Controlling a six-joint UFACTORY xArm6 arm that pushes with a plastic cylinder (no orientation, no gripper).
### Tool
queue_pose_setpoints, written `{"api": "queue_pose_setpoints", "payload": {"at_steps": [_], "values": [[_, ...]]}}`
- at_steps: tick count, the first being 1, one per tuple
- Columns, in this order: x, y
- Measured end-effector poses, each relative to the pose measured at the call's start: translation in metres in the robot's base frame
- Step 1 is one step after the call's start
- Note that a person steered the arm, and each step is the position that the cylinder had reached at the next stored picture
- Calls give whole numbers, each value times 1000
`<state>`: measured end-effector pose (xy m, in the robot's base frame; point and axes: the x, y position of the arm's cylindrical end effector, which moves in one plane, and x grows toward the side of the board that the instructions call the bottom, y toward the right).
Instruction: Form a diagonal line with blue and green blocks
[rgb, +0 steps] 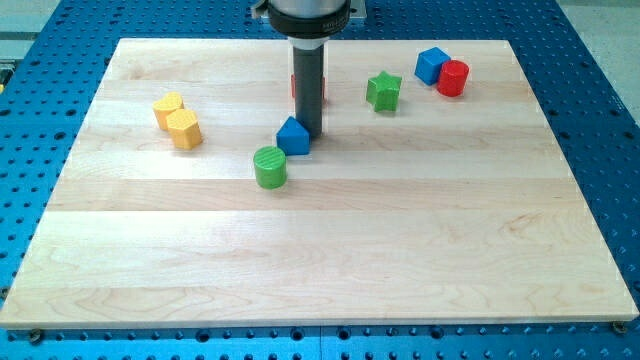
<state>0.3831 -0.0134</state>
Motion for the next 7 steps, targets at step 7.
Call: {"api": "queue_pose_setpoints", "payload": {"at_steps": [7], "values": [[42,-80]]}}
